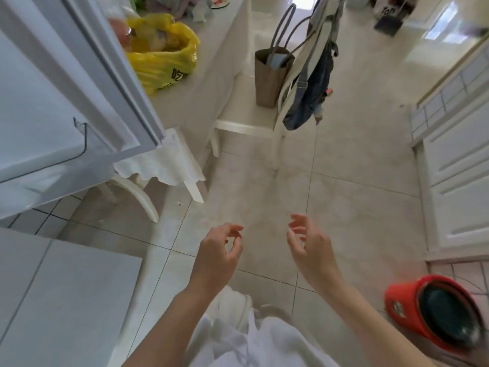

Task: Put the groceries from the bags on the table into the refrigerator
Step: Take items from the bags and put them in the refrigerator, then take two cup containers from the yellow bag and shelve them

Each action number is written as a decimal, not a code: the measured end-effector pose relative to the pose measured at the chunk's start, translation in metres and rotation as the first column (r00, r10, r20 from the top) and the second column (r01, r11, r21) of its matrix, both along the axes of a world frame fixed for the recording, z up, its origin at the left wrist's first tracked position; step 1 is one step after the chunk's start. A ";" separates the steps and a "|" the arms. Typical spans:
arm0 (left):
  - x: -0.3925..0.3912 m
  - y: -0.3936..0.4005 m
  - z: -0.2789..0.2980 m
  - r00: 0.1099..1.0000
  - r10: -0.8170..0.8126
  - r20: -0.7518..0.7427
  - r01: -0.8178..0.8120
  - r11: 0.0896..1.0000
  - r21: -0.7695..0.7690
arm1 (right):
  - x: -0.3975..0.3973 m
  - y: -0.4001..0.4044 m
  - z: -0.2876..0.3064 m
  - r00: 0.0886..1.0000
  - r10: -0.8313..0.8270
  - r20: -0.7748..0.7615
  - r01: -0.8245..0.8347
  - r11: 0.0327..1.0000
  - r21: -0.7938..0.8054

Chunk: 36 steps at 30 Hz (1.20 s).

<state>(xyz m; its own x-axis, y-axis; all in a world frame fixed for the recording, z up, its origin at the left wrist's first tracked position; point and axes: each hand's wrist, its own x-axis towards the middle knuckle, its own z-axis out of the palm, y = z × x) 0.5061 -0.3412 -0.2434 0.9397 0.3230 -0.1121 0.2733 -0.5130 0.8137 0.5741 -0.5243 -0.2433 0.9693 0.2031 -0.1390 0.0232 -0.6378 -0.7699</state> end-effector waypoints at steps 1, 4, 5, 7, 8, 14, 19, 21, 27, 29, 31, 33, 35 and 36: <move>0.010 0.000 -0.001 1.000 -0.006 -0.007 0.006 1.000 0.007 | 0.014 -0.003 0.000 1.000 0.001 -0.013 -0.002 1.000 -0.003; 0.036 0.006 -0.002 1.000 0.004 -0.013 -0.003 0.999 0.032 | 0.054 -0.001 0.001 1.000 0.004 -0.005 -0.004 1.000 -0.005; 0.047 0.011 -0.004 1.000 0.012 -0.020 -0.011 0.999 0.038 | 0.069 0.002 0.001 1.000 0.004 -0.002 -0.004 1.000 -0.003; 0.073 0.022 -0.010 0.998 0.037 -0.046 -0.036 0.999 0.037 | 0.100 0.011 -0.001 1.000 0.017 0.002 -0.017 1.000 -0.005; 0.086 0.028 -0.012 0.997 0.052 -0.059 -0.050 0.998 0.032 | 0.116 0.017 -0.001 1.000 0.027 0.002 -0.027 1.000 -0.005; 0.183 0.064 -0.005 0.989 0.142 -0.038 -0.143 0.990 -0.012 | 0.226 0.055 0.010 0.993 0.118 -0.006 -0.118 0.993 -0.018; 0.264 0.091 0.003 0.979 0.203 -0.015 -0.204 0.978 -0.047 | 0.320 0.082 0.026 0.981 0.192 0.030 -0.191 0.981 -0.022; 0.293 0.101 0.004 0.969 0.245 -0.016 -0.245 0.968 -0.051 | 0.352 0.093 0.028 0.976 0.218 0.031 -0.217 0.976 -0.024; 0.369 0.117 -0.002 0.928 0.371 -0.044 -0.373 0.926 -0.057 | 0.448 0.124 0.022 0.932 0.361 0.019 -0.360 0.932 -0.041; 0.391 0.117 -0.003 0.901 0.431 -0.056 -0.434 0.900 -0.049 | 0.479 0.135 0.017 0.901 0.433 0.022 -0.432 0.901 -0.044; 0.410 0.115 -0.003 0.855 0.516 -0.058 -0.519 0.853 -0.055 | 0.511 0.145 0.016 0.862 0.506 0.018 -0.505 0.862 -0.050; 0.428 0.111 -0.003 0.793 0.606 -0.063 -0.609 0.790 -0.069 | 0.541 0.156 0.018 0.818 0.575 -0.017 -0.576 0.816 -0.048; 0.442 0.108 -0.002 0.746 0.661 -0.075 -0.666 0.743 -0.072 | 0.565 0.168 0.022 0.772 0.634 -0.052 -0.636 0.771 -0.038; 0.448 0.108 -0.002 0.732 0.675 -0.086 -0.681 0.729 -0.072 | 0.576 0.176 0.023 0.748 0.661 -0.063 -0.663 0.748 -0.033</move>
